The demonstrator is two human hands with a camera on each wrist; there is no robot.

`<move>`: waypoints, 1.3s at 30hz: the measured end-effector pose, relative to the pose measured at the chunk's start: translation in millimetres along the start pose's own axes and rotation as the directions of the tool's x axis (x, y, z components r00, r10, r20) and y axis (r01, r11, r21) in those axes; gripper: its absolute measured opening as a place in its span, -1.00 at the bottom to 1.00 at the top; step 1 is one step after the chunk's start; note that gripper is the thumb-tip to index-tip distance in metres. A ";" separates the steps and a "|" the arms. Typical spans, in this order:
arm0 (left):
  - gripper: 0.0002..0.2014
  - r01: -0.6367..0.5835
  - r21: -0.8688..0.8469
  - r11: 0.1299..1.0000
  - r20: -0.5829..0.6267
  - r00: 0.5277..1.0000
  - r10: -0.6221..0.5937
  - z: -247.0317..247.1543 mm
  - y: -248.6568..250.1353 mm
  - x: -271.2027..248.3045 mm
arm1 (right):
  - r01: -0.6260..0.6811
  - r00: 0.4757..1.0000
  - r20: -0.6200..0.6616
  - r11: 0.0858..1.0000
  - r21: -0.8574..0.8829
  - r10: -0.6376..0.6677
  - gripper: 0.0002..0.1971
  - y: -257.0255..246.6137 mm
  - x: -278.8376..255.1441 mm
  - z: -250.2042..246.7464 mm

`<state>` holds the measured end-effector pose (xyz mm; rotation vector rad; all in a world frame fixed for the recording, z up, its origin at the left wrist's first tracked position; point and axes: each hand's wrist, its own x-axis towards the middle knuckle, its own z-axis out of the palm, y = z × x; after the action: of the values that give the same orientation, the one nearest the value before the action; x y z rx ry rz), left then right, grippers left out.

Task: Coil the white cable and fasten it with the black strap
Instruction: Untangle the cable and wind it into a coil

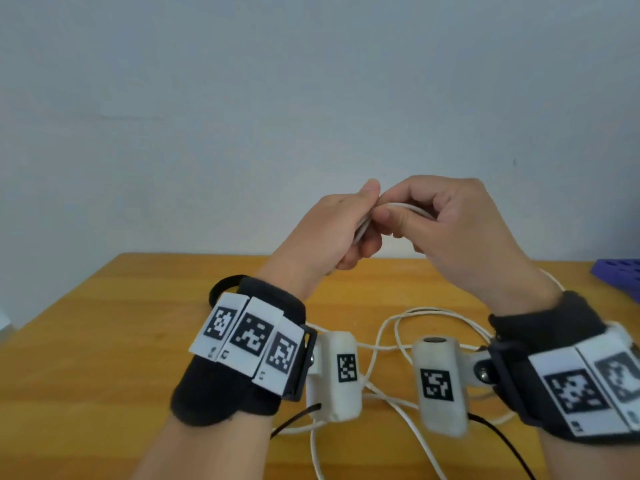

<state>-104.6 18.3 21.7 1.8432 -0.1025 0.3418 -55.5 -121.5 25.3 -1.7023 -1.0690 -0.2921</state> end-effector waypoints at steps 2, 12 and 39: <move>-0.44 0.024 0.058 0.998 0.025 0.999 -0.025 -1.8 -0.8 -0.7 | 0.011 1.000 -0.024 1.000 -0.019 -0.011 -0.93 0.0 0.3 1.9; -0.55 -0.014 -0.193 0.981 0.183 0.982 0.050 0.1 -7.0 0.5 | 0.080 0.954 -0.292 0.997 0.012 -0.073 -0.92 15.3 3.1 -1.3; -0.81 -0.112 -0.710 0.695 -0.019 0.990 0.141 0.2 -3.9 2.4 | -0.238 0.965 0.116 0.971 0.003 0.236 -0.64 33.4 -5.9 41.3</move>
<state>-101.3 19.5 18.8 1.0613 -0.3435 0.3052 -45.6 -90.4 -17.1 -1.8288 -0.9347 -0.0317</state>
